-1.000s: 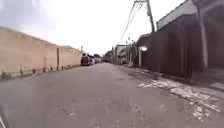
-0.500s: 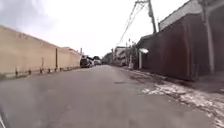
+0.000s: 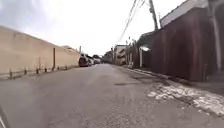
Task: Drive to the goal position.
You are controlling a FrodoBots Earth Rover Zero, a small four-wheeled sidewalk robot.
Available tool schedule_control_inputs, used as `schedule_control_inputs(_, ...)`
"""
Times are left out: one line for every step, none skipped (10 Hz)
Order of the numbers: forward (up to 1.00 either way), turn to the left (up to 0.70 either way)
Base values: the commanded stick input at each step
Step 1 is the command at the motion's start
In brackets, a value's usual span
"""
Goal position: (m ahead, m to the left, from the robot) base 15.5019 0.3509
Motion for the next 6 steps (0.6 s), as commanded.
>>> schedule_control_inputs(0.7,0.01)
schedule_control_inputs(0.7,0.02)
schedule_control_inputs(0.7,0.02)
schedule_control_inputs(0.7,0.01)
schedule_control_inputs(0.7,0.01)
schedule_control_inputs(0.7,0.01)
